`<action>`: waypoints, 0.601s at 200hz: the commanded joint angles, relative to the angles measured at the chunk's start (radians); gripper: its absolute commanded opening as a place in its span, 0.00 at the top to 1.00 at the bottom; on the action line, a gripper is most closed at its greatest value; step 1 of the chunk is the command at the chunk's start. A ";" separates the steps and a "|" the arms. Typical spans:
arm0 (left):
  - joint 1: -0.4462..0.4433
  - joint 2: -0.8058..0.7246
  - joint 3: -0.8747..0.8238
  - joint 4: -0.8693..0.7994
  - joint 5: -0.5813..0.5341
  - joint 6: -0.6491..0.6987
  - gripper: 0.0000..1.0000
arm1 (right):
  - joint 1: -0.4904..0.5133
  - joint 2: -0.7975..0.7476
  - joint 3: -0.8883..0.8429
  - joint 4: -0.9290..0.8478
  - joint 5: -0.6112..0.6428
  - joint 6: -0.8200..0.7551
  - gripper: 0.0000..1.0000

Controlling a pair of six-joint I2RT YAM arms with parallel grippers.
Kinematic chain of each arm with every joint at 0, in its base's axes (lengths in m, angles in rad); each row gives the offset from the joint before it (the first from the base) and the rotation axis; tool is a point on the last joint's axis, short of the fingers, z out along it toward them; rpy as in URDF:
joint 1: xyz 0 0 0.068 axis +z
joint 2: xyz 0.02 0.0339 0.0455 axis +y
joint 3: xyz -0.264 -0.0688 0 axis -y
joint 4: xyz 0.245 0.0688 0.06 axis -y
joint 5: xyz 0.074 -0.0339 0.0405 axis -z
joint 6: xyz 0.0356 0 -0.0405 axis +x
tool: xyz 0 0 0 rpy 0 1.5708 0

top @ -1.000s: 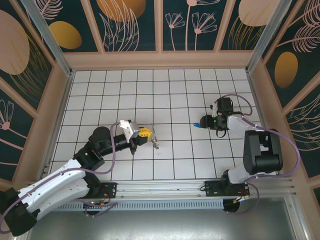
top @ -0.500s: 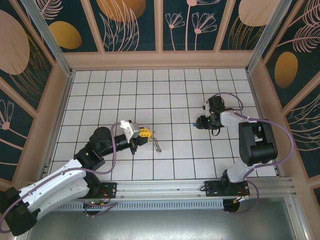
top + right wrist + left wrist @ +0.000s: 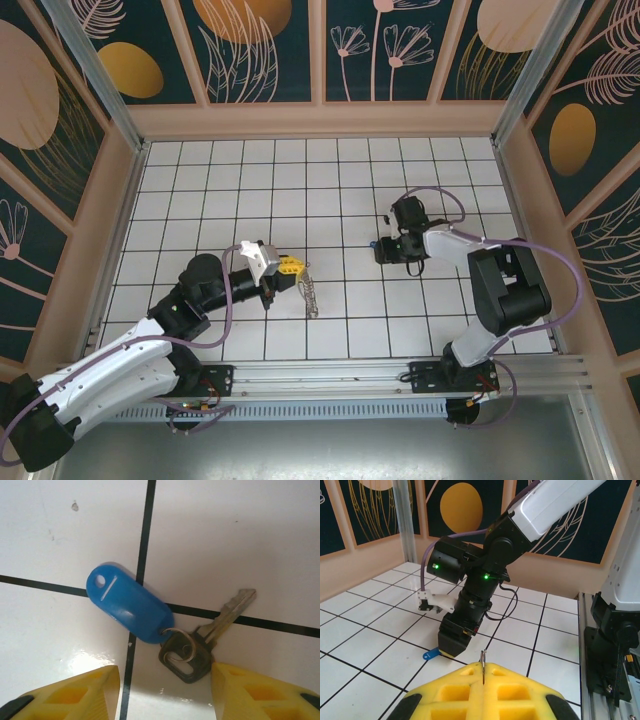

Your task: Put the keys on the keyring

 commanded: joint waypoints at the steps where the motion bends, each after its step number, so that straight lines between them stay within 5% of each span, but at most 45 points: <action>1: -0.001 -0.003 -0.004 0.054 0.009 -0.017 1.00 | 0.022 -0.036 -0.018 -0.024 -0.020 0.027 0.50; 66: -0.001 0.009 0.002 0.043 0.008 -0.022 1.00 | 0.017 -0.015 0.064 -0.091 0.097 -0.066 0.50; 120: 0.000 0.017 0.005 0.040 0.012 -0.021 1.00 | -0.015 0.028 0.114 -0.093 0.075 -0.135 0.56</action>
